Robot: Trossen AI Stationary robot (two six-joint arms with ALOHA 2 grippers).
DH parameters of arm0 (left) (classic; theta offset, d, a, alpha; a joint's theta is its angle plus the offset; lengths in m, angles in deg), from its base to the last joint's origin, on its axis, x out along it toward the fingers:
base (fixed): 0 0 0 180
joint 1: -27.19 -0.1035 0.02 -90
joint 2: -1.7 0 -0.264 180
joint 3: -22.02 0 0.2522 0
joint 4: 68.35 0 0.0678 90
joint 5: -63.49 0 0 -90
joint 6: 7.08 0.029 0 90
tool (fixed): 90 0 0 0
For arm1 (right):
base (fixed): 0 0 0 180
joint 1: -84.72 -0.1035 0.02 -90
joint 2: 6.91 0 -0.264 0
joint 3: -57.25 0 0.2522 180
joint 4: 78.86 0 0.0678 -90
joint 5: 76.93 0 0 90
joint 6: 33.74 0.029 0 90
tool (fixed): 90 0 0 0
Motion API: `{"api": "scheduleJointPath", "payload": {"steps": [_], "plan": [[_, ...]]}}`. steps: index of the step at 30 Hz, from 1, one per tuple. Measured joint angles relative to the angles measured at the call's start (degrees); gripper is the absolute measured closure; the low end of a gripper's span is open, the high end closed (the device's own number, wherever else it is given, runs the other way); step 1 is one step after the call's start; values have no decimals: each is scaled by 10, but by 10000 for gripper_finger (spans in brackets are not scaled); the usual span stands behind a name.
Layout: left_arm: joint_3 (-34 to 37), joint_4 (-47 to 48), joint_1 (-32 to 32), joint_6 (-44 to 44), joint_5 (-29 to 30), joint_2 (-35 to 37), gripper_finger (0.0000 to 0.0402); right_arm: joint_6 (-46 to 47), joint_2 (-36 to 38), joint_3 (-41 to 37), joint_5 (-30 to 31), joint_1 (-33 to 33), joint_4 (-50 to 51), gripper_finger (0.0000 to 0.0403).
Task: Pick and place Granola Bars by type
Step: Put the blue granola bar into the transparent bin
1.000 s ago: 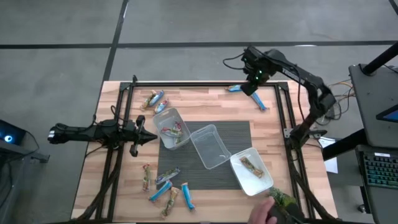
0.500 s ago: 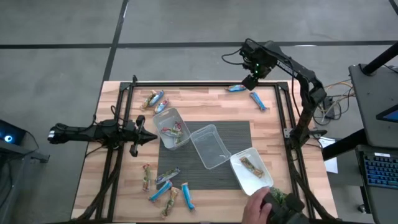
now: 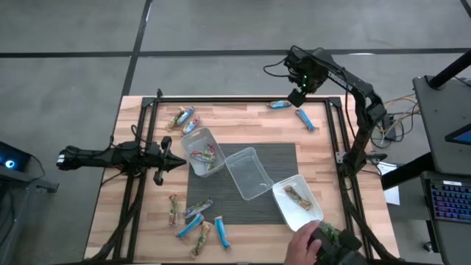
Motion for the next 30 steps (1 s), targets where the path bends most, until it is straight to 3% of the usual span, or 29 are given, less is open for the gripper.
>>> {"api": "scheduleJointPath", "payload": {"steps": [13, 18, 23, 30], "plan": [[0, 0, 0, 0, 0, 0, 401, -27, -29, -8, -20, 16, -4, 113], [0, 0, 0, 0, 0, 0, 401, -33, -29, -39, -21, 23, -10, 115], [0, 0, 0, 0, 0, 0, 401, -22, -29, -80, -87, 27, -48, 116], [0, 0, 0, 0, 0, 0, 401, -5, -26, -118, -88, 28, -88, 127]]}}
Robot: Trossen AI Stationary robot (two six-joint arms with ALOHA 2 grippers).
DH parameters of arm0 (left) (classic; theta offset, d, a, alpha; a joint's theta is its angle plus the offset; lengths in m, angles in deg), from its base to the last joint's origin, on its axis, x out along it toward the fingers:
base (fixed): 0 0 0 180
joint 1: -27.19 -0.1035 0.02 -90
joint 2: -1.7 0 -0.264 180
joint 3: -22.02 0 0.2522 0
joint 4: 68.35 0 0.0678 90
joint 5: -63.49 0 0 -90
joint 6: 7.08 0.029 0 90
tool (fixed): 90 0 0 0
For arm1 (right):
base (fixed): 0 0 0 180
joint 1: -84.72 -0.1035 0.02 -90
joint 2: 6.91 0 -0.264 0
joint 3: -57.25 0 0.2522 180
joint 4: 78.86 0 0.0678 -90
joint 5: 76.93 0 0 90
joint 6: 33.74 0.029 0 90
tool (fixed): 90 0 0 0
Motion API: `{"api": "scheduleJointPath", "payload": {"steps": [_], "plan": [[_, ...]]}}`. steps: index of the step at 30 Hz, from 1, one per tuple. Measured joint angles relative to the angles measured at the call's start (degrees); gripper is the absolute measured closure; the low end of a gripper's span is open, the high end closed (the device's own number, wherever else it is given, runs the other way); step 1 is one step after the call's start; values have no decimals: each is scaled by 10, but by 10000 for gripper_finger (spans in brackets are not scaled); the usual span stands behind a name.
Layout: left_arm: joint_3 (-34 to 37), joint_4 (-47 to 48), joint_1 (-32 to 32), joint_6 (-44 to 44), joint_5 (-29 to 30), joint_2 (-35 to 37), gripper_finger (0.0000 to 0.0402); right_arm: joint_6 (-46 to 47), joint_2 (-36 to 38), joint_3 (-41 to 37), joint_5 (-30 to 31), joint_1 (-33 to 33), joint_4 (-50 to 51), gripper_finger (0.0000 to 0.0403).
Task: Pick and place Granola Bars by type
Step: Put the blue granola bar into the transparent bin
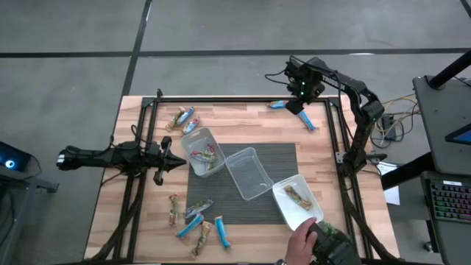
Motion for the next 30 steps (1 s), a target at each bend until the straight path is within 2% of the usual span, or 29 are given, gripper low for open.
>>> {"api": "scheduleJointPath", "payload": {"steps": [17, 30], "plan": [[0, 0, 0, 0, 0, 0, 401, 51, 36, -112, 0, 21, -108, 136], [0, 0, 0, 0, 0, 0, 401, 53, 37, -154, 1, 28, -149, 136]]}}
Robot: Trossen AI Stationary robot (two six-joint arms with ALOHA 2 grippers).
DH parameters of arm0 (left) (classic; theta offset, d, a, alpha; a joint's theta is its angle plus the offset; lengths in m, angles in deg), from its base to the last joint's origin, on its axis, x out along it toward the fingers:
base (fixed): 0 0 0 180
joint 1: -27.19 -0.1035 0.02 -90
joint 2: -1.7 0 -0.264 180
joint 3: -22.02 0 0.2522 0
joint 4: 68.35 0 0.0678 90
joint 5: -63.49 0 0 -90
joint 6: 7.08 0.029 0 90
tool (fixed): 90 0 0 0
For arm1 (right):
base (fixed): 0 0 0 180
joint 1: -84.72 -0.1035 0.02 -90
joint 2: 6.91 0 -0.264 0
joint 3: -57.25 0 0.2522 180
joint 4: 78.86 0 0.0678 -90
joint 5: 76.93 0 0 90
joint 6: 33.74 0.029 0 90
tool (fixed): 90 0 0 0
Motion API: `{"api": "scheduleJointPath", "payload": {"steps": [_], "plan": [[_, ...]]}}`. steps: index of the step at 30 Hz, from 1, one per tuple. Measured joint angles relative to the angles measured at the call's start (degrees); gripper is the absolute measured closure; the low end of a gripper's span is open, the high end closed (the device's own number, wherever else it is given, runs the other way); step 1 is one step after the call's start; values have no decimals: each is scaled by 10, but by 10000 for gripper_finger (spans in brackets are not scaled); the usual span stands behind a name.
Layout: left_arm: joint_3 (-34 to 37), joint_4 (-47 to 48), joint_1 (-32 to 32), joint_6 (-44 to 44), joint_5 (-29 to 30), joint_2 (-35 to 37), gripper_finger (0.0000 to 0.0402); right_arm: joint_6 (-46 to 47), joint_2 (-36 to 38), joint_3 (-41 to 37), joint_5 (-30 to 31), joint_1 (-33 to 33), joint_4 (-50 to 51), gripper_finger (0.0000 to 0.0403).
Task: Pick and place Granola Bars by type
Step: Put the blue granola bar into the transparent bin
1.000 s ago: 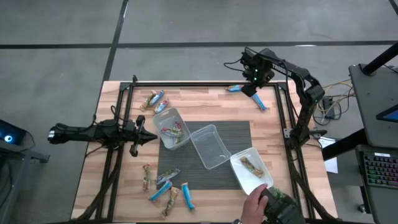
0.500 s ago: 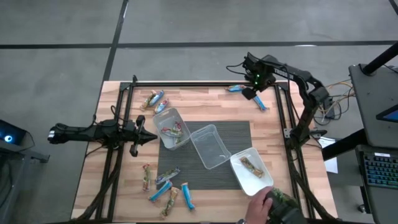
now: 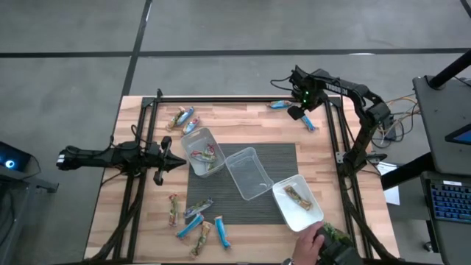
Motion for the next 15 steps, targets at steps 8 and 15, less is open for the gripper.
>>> {"api": "scheduleJointPath", "payload": {"steps": [8, 15], "plan": [[0, 0, 0, 0, 0, 0, 401, 8, 0, -13, -1, 2, -7, 139], [0, 0, 0, 0, 0, 0, 401, 23, 0, -19, -1, 2, -9, 136]]}}
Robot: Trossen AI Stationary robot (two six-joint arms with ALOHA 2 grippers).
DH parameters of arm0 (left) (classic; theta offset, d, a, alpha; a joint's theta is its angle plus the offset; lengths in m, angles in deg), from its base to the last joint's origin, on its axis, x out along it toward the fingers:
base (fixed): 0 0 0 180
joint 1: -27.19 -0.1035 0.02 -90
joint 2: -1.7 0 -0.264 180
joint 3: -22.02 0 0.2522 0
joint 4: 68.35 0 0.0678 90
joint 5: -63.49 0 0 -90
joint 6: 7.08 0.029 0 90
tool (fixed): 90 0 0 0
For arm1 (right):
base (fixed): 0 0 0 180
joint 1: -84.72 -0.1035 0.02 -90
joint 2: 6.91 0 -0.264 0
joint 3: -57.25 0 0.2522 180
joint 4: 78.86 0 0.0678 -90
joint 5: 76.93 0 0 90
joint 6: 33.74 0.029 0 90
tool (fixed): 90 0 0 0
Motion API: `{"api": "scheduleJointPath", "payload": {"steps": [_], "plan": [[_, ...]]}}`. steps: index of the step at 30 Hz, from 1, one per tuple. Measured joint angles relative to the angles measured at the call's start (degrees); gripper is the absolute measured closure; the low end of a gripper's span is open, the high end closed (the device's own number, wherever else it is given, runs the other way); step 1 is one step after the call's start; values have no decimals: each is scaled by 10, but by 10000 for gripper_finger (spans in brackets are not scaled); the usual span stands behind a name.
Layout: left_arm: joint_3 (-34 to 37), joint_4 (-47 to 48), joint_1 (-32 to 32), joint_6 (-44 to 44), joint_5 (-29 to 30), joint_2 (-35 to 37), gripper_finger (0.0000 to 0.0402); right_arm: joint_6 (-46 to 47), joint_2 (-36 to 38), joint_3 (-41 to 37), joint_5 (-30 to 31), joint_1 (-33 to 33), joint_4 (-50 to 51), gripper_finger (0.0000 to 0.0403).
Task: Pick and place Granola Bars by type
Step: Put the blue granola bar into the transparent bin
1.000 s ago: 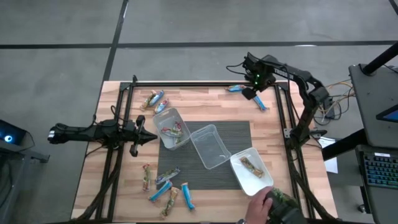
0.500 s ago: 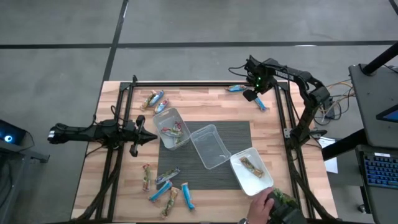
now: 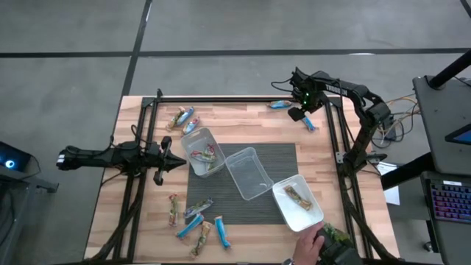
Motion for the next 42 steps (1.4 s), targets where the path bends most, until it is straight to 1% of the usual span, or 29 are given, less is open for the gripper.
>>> {"api": "scheduleJointPath", "payload": {"steps": [22, 26, 30, 37, 42], "plan": [[0, 0, 0, 0, 0, 0, 401, 1, 18, 1, -5, -1, 5, 139], [0, 0, 0, 0, 0, 0, 401, 13, 22, 1, -9, -1, 6, 143], [0, 0, 0, 0, 0, 0, 401, 22, 31, 1, -30, -2, 6, 142], [0, 0, 0, 0, 0, 0, 401, 32, 35, 0, -31, -2, 4, 142], [0, 0, 0, 0, 0, 0, 401, 39, 35, -13, -31, -2, -14, 145]]}}
